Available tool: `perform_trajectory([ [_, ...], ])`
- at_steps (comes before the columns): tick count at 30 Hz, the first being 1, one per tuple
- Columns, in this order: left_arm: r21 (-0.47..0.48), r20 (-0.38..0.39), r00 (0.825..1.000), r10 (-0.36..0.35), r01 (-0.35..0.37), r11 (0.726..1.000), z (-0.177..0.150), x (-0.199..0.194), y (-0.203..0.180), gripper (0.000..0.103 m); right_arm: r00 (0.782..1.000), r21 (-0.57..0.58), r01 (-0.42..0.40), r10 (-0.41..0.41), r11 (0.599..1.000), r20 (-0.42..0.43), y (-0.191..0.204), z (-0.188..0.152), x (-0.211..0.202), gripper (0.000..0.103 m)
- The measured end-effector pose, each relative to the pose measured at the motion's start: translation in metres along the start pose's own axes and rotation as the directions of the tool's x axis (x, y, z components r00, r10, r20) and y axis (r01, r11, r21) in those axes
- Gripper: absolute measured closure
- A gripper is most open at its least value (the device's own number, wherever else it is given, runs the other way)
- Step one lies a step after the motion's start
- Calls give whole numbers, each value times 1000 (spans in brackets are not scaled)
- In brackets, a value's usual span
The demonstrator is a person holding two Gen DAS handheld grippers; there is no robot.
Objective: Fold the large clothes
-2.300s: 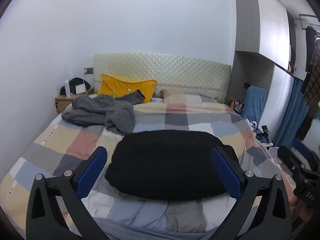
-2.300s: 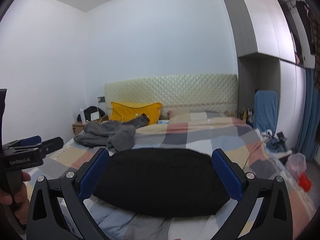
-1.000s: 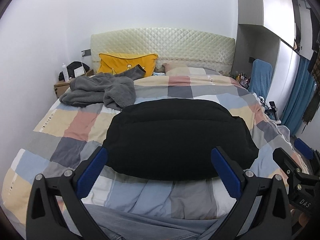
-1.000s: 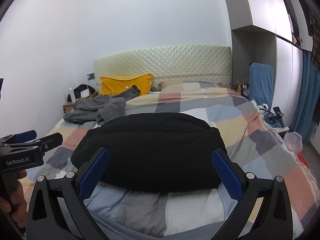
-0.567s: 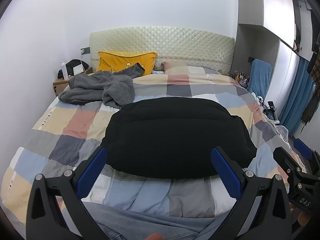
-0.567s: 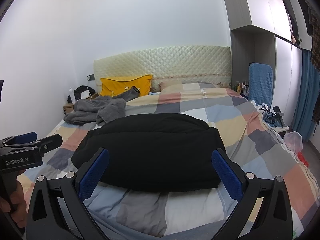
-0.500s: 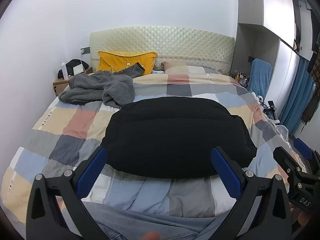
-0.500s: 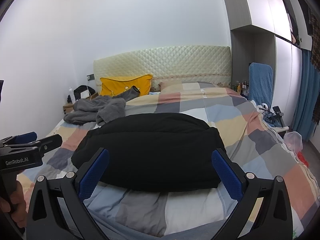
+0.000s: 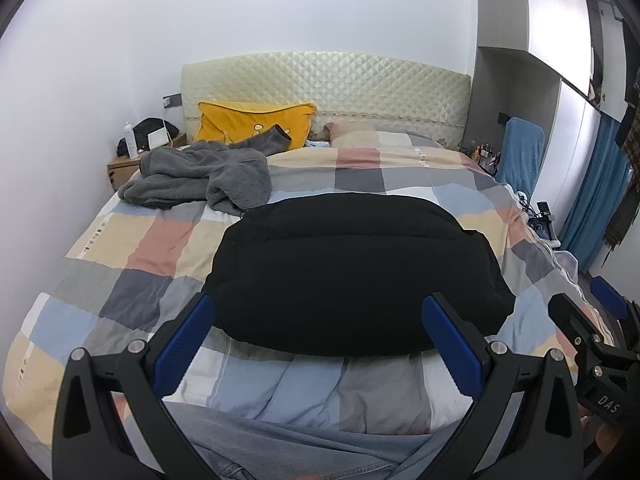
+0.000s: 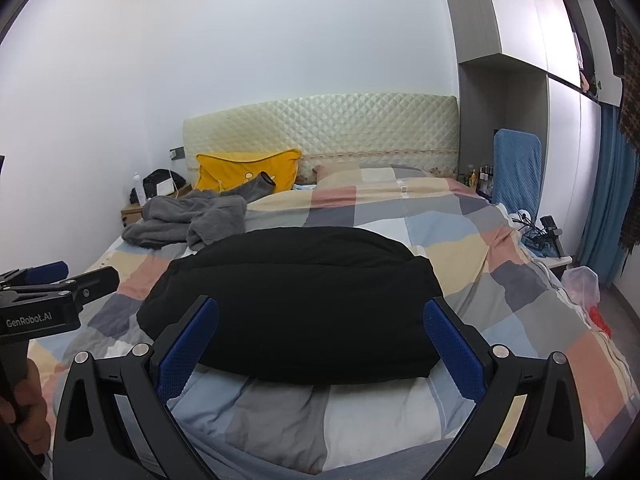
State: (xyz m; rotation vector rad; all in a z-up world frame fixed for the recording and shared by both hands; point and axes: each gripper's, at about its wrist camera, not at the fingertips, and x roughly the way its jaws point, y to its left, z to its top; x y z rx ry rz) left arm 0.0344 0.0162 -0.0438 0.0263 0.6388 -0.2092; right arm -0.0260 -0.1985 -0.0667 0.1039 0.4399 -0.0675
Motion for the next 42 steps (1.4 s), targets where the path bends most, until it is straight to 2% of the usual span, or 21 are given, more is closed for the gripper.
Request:
perform_trajectory([
  [10, 1, 6, 1000, -5, 5, 1000, 0, -4, -2, 0, 1000, -8, 2, -2, 1000, 4, 0, 1, 0, 0],
  [14, 16, 14, 1000, 23, -23, 1000, -1, -5, -4, 0, 1000, -5, 7, -7, 1000, 4, -2, 1, 0, 0],
  [17, 9, 7, 1000, 0, 0, 1000, 0, -5, -3, 0, 1000, 0, 12, -12, 1000, 8, -3, 1, -1, 0],
  [23, 20, 12, 1000, 20, -20, 1000, -1, -6, -4, 0, 1000, -8, 13, -13, 1000, 8, -3, 0, -2, 0],
  [42, 13, 11, 1000, 0, 0, 1000, -1, -5, -8, 0, 1000, -15, 13, -13, 1000, 9, 3, 0, -4, 0],
])
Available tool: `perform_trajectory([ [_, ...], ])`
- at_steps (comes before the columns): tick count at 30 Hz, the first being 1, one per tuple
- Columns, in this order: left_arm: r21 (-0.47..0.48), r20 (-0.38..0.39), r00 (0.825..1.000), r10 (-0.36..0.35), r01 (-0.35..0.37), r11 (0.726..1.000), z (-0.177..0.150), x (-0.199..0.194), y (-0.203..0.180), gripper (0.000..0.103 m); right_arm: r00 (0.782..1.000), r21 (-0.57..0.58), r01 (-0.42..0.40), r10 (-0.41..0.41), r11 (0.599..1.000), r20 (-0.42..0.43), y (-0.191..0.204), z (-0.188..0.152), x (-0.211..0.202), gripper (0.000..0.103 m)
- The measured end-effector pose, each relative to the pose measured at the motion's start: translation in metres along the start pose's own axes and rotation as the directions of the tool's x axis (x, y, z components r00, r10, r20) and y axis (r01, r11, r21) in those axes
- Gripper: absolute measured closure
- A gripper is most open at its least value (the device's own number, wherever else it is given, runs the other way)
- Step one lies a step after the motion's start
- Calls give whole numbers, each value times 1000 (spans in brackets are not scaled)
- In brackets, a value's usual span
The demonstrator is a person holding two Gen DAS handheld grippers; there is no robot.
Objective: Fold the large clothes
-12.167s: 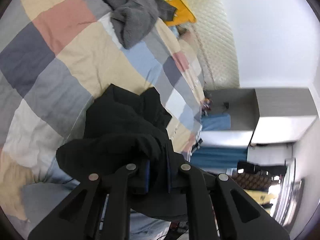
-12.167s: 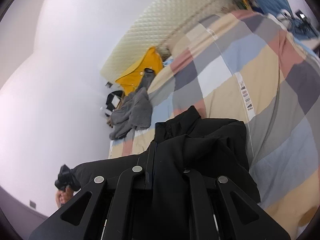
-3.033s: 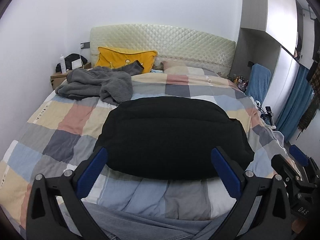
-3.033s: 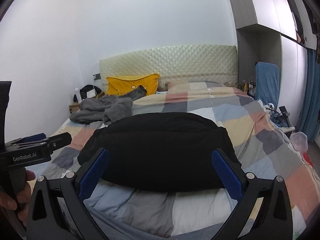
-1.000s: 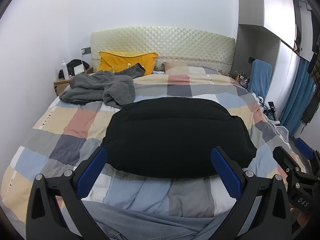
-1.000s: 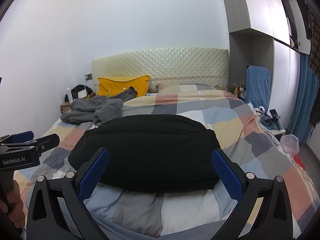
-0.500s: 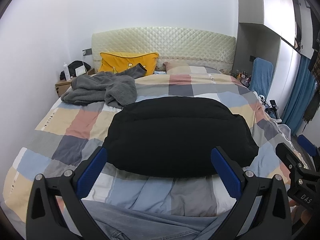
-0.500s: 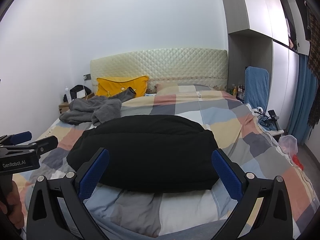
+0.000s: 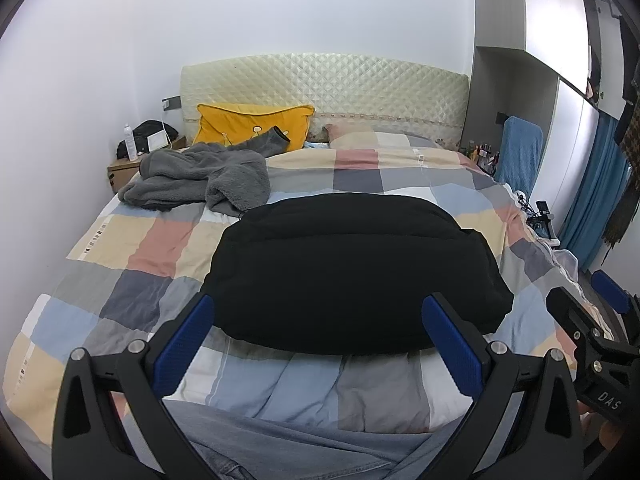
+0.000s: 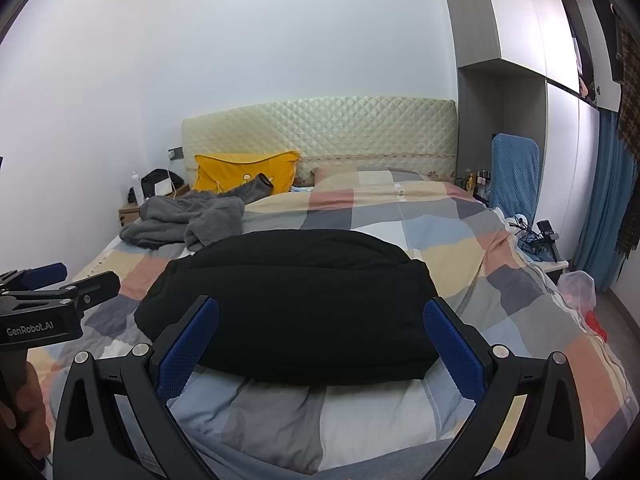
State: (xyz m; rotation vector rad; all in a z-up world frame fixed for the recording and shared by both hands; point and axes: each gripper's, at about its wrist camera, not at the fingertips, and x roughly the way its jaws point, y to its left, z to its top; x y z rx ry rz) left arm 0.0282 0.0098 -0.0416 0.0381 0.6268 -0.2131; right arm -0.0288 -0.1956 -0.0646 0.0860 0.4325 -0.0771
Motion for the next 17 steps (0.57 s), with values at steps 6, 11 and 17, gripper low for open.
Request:
perform_trajectory([
  [6, 0, 0, 1000, -2, 2, 1000, 0, 0, -1, 0, 1000, 14, 2, -2, 1000, -2, -4, 0, 0, 0],
  [11, -12, -10, 999, -39, 39, 999, 0, 0, -3, 0, 1000, 13, 9, -9, 1000, 1, -5, 1, 1, 0],
  [17, 18, -9, 1000, -17, 17, 1000, -3, -1, -10, 0, 1000, 12, 11, -11, 1000, 5, -5, 2, 0, 0],
])
